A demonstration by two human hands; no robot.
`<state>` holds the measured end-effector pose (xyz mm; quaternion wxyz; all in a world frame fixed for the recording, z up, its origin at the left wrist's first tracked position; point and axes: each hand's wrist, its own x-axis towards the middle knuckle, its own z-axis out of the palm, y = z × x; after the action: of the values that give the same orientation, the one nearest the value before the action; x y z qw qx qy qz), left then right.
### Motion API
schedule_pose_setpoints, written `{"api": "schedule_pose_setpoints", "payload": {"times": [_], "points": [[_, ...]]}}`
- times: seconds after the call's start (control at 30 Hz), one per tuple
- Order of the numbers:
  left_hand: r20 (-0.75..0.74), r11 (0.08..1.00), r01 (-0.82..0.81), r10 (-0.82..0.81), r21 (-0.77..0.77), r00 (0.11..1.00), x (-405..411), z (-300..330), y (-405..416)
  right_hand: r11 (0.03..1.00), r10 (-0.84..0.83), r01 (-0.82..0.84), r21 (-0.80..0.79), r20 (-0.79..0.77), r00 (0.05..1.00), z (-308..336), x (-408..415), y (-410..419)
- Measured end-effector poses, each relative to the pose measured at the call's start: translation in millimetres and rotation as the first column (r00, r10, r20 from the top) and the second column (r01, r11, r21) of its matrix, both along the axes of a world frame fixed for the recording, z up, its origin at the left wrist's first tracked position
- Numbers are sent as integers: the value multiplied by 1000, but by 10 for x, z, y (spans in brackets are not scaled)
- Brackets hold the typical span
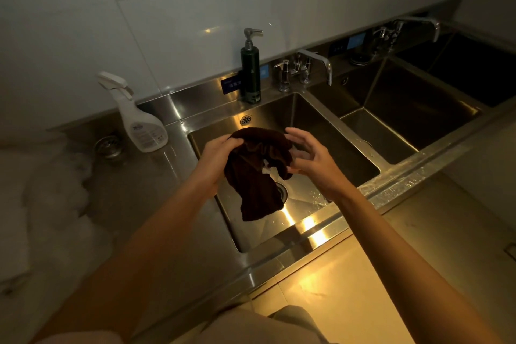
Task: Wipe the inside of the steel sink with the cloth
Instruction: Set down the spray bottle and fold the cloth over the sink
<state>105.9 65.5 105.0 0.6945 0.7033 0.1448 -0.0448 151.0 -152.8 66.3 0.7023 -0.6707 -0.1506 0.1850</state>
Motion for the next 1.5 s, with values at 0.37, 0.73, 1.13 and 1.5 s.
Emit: {"api": "schedule_pose_setpoints", "payload": {"times": [0.37, 0.73, 1.13, 1.5], "points": [[-11, 996, 83, -83, -25, 996, 40, 32, -72, 976, -90, 110, -187, 114, 989, -244, -6, 95], [-44, 988, 87, -93, -130, 995, 18, 67, 61, 987, 81, -42, 154, -258, 963, -271, -9, 28], [-75, 970, 166, -155, 177, 985, -81, 77, 169, 986, -162, 164, -29, 79, 984, 364, 26, -19], [87, 680, 358, -527, 639, 845, -135, 231, -145, 940, -74, 197, -279, 396, 915, 617, -82, 259]]}}
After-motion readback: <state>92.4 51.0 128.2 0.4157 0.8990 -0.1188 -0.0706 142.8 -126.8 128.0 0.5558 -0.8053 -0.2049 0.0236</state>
